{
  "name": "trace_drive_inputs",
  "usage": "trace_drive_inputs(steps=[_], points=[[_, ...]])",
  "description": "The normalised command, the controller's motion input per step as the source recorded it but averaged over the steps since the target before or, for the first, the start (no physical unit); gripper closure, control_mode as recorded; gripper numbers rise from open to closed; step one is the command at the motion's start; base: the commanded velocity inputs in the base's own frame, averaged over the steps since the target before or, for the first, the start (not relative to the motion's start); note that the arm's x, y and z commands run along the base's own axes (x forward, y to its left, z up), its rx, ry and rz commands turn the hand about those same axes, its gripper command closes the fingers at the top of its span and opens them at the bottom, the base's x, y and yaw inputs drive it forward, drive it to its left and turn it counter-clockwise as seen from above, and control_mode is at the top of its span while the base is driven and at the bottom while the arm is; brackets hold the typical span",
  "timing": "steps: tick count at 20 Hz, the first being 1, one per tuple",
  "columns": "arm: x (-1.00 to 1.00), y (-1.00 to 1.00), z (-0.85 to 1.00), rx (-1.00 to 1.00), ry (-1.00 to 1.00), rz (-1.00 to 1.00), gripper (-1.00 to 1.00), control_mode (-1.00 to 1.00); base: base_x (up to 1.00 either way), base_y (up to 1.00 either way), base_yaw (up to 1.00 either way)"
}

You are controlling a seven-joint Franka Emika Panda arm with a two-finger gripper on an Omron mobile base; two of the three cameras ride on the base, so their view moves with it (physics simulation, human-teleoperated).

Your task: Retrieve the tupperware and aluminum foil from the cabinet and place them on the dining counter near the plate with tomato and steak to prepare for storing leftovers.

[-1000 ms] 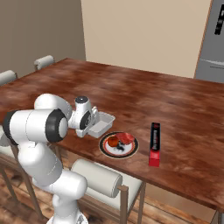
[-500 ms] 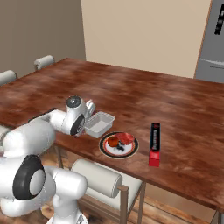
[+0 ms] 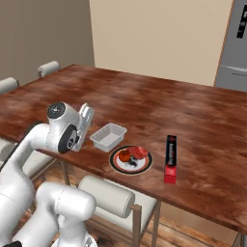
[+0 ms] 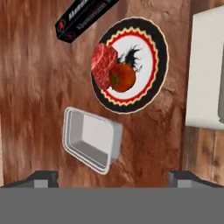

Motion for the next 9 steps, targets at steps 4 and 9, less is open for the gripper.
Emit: trace_drive_inputs(steps=[4,9], points=[[-0.80,-0.05,1.00,-0.36,0.13,0.00,-1.00,-1.00,0.00,0.00,0.00],[-0.67,-0.26,0.84,-0.33,0.09,0.05,-1.00,-1.00,0.00,0.00,0.00]])
